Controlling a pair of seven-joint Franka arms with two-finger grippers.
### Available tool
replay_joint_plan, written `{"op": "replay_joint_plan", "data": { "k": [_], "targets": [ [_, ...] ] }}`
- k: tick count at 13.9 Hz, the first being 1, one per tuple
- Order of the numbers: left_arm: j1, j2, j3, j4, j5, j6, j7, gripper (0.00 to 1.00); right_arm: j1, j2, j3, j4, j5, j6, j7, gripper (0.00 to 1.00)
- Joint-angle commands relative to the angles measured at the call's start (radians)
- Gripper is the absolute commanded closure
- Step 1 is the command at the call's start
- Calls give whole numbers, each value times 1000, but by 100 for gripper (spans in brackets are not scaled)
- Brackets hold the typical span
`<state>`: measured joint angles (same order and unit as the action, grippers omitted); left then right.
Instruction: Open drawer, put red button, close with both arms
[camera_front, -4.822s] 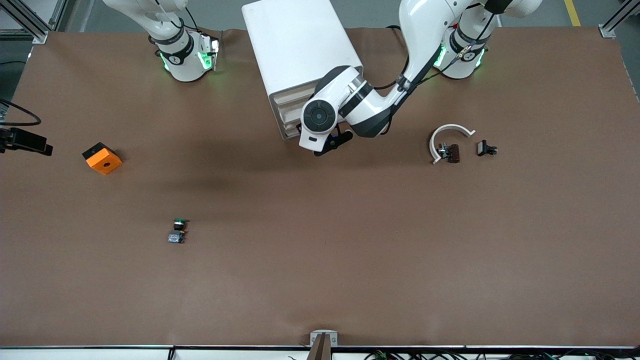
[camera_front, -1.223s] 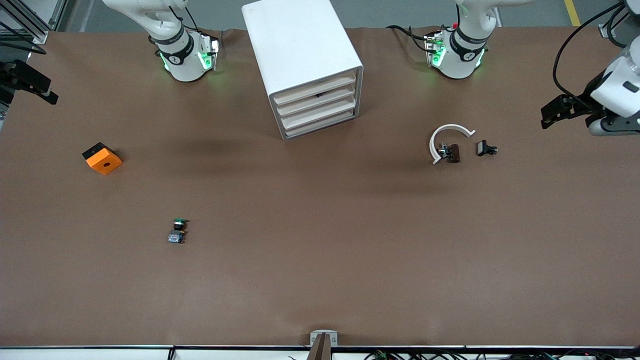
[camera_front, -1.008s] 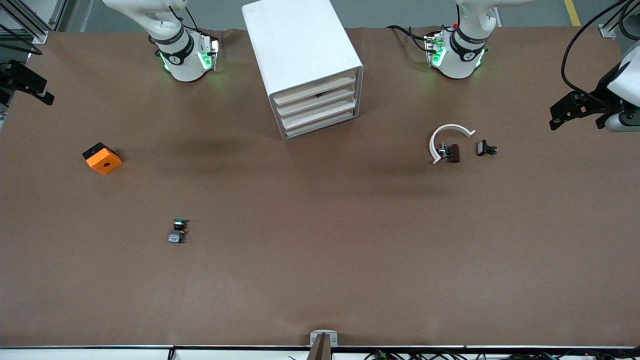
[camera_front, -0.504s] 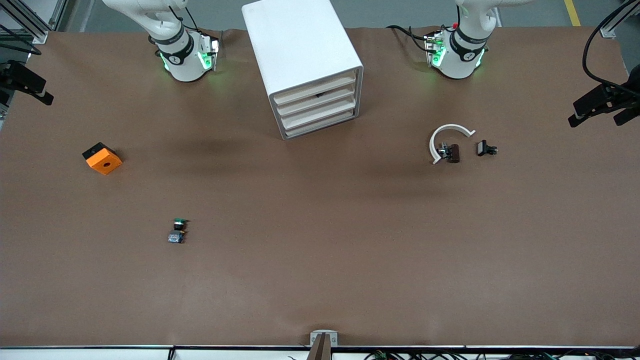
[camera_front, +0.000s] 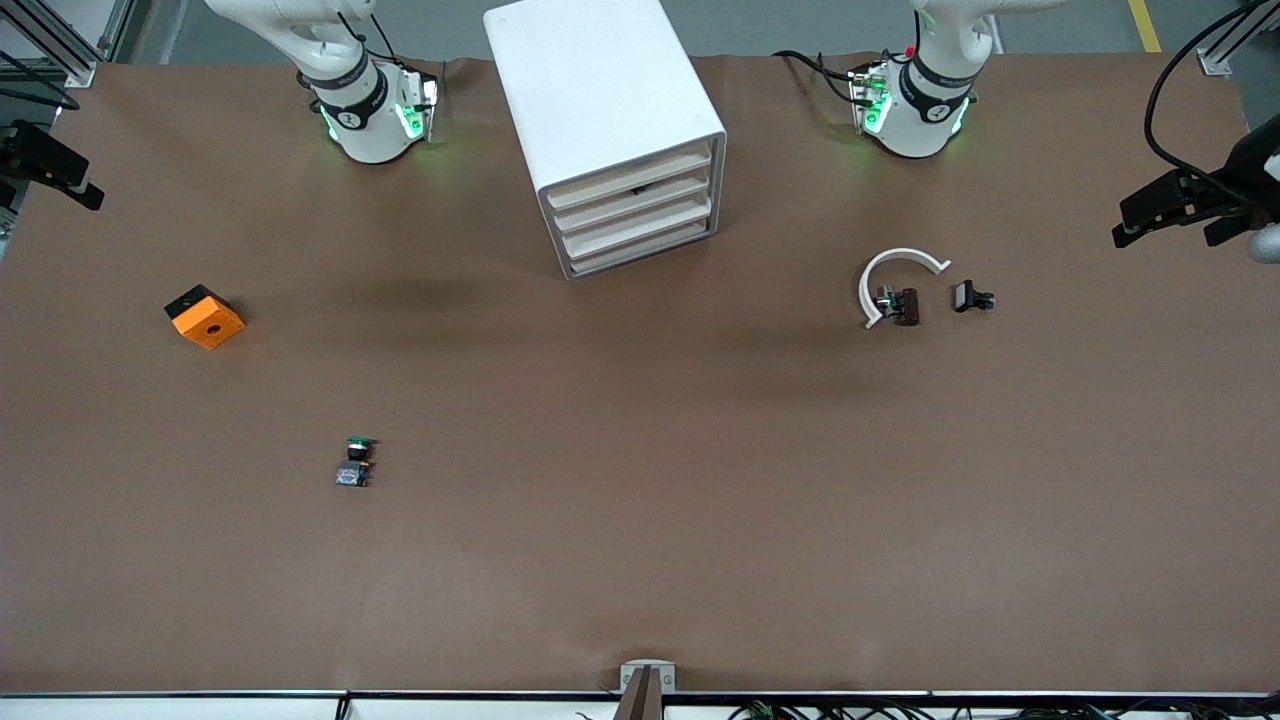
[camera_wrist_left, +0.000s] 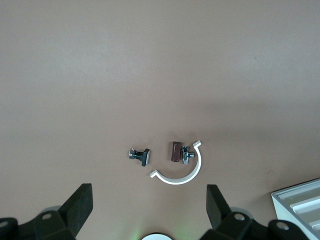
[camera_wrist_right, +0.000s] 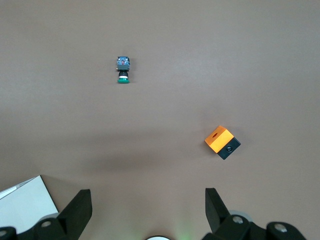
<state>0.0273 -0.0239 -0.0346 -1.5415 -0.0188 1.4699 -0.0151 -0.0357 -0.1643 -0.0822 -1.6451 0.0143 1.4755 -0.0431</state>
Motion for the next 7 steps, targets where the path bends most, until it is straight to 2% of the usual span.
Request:
{"op": "replay_joint_plan", "data": {
  "k": [1,7],
  "targets": [
    [8,9,-8,30,19,-25,15,0,-12,-27,6,-28,-11,6,-6,0],
    [6,10,-8,30,16,-25,12,0,-10,-27,7,-28,-27,11,-6,0]
  ]
}}
